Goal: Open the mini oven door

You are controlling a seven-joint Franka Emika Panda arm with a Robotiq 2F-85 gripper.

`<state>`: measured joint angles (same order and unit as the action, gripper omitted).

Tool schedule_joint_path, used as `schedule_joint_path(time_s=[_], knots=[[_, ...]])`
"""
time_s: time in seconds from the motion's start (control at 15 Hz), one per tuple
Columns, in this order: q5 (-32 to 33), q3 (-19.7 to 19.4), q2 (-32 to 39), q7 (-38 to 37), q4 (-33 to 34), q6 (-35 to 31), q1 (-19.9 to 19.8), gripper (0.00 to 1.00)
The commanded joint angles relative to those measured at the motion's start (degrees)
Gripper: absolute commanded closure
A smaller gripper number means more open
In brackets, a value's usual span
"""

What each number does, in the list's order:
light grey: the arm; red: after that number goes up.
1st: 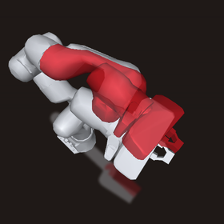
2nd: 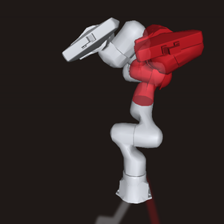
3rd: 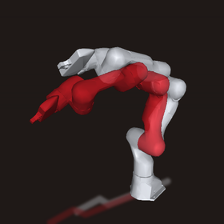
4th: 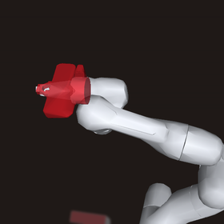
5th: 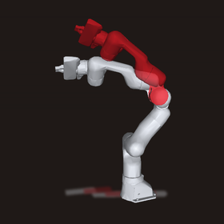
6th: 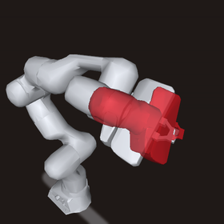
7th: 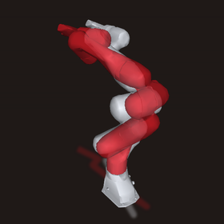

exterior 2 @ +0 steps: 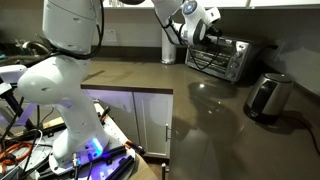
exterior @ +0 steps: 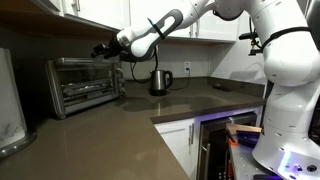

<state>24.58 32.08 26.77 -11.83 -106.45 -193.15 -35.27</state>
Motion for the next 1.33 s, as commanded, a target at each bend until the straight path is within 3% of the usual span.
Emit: schedule_joint_path(time_s=[0.0, 0.27, 0.87, 0.93, 1.2, 1.27], knots=[[-0.60, 0.33, -1.76, -0.88, -1.23, 5.29, -0.87, 0.00], [-1.95, -2.69, -6.12, -2.07, -3.46, 9.04, 1.50, 0.00], [-0.61, -13.32, -12.71, -8.64, -7.98, 12.16, 10.90, 0.00], [-10.26, -18.12, -13.70, -1.09, -9.21, 11.67, 16.58, 0.00], [-17.93, -24.87, -14.48, 1.95, -10.78, 11.39, 23.98, 0.00], [-13.48, -25.12, -14.29, -2.74, -10.86, 11.22, 23.64, 0.00]])
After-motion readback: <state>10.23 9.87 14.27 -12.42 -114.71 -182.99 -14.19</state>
